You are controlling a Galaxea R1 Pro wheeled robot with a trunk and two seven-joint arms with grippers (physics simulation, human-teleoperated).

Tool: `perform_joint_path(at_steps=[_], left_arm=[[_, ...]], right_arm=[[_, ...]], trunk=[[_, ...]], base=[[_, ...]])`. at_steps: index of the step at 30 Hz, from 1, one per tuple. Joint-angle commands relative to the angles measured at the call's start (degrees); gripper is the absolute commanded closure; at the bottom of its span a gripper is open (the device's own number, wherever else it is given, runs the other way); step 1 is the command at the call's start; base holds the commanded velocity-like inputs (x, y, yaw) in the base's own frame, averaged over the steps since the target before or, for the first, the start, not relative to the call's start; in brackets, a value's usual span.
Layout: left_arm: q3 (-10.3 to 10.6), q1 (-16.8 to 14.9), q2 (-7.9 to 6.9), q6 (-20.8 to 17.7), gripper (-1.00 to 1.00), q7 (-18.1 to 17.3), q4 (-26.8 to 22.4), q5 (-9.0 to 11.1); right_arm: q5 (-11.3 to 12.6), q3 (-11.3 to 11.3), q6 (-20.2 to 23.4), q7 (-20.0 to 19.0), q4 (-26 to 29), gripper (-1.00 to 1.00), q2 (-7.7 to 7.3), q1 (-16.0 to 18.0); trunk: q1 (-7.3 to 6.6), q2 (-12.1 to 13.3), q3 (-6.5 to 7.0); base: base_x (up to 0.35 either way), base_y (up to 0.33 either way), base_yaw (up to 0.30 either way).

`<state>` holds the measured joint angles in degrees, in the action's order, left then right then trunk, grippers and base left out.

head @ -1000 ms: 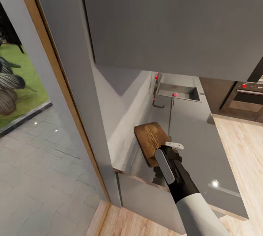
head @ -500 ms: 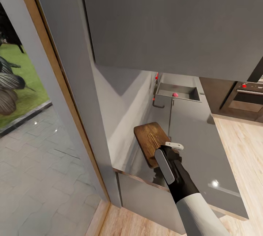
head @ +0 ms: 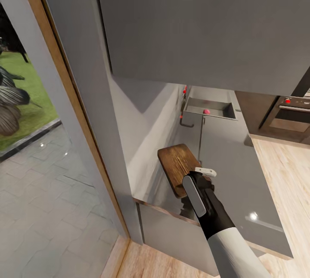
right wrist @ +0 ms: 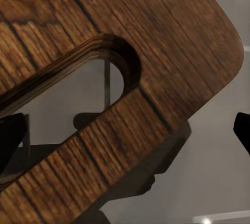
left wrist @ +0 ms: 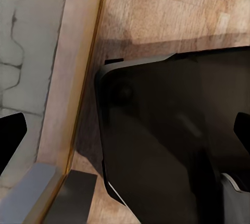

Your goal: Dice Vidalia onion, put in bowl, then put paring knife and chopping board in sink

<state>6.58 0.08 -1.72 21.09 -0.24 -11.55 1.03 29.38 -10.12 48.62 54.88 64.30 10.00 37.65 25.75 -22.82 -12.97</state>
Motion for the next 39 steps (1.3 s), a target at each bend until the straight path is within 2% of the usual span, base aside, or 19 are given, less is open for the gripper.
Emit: perform_joint_path(at_steps=[1, 17, 39], left_arm=[[0.3, 0.0, -0.04, 0.1, -1.00, 0.0, -0.1, 0.1], [0.2, 0.0, -0.04, 0.1, -1.00, 0.0, -0.1, 0.2], [0.3, 0.0, -0.04, 0.1, -1.00, 0.0, -0.1, 0.2]], right_arm=[[0.4, 0.0, 0.3, 0.6, 0.0, -1.00, 0.00, 0.1], [0.4, 0.1, 0.3, 0.6, -0.4, -1.00, 0.00, 0.1], [0.4, 0.0, 0.3, 0.6, -0.5, -1.00, 0.00, 0.1]], trunk=[[0.04, -0.1, -0.11], [0.04, -0.1, -0.99], [0.04, -0.1, -1.03]], base=[[0.000, 0.000, 0.000], [0.000, 0.000, 0.000], [0.000, 0.000, 0.000]])
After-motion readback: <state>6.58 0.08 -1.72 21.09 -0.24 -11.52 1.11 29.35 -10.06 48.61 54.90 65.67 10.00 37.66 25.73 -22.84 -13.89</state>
